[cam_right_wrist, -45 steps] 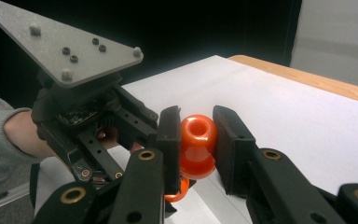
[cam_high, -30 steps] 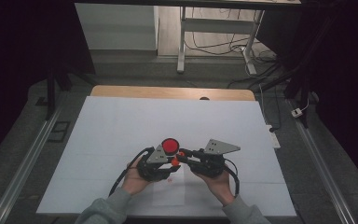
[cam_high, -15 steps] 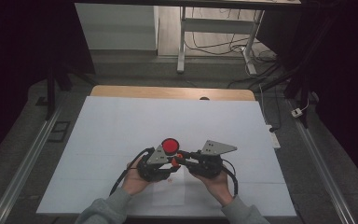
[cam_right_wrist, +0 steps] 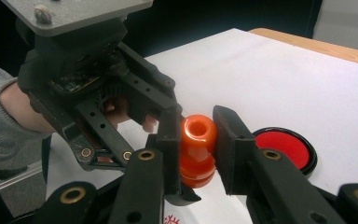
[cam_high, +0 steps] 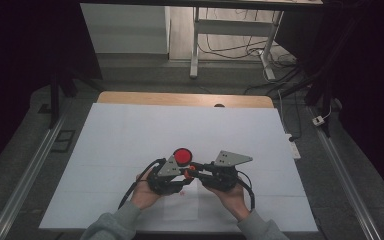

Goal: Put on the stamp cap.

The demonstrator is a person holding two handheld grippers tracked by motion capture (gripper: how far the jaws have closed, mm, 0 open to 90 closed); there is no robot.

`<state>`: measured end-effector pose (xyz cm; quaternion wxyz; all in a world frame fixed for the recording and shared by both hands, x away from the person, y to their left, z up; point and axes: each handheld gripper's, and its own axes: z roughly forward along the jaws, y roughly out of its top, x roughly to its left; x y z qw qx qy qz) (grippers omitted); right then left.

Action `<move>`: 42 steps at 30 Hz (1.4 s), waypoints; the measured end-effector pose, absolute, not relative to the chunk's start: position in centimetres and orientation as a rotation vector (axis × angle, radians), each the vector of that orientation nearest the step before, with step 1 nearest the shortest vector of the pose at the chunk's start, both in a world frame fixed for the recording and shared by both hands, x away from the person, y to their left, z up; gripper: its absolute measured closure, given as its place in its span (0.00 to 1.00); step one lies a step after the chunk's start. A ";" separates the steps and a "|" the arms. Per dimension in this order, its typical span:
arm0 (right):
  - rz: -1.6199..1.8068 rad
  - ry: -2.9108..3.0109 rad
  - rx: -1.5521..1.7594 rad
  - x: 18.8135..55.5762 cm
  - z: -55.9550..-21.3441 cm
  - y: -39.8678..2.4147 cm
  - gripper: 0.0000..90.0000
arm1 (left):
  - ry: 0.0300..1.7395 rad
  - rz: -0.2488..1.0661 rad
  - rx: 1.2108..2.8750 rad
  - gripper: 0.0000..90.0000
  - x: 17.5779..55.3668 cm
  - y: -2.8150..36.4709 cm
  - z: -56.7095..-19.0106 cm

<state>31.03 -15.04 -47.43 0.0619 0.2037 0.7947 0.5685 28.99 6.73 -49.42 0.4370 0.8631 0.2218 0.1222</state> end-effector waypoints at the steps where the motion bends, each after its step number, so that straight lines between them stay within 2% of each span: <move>1: 1.718 2.403 0.615 31.0 -47.4 -15.0 0.80 | 0.551 0.304 2.147 0.72 29.0 6.7 -49.4; 26: 1.697 2.418 0.607 31.0 -47.6 -14.9 0.80 | 0.556 0.307 2.138 0.72 29.0 6.8 -49.3; 42: 1.715 2.420 0.610 31.1 -47.5 -15.0 0.80 | 0.530 0.394 2.150 0.73 28.4 6.5 -49.1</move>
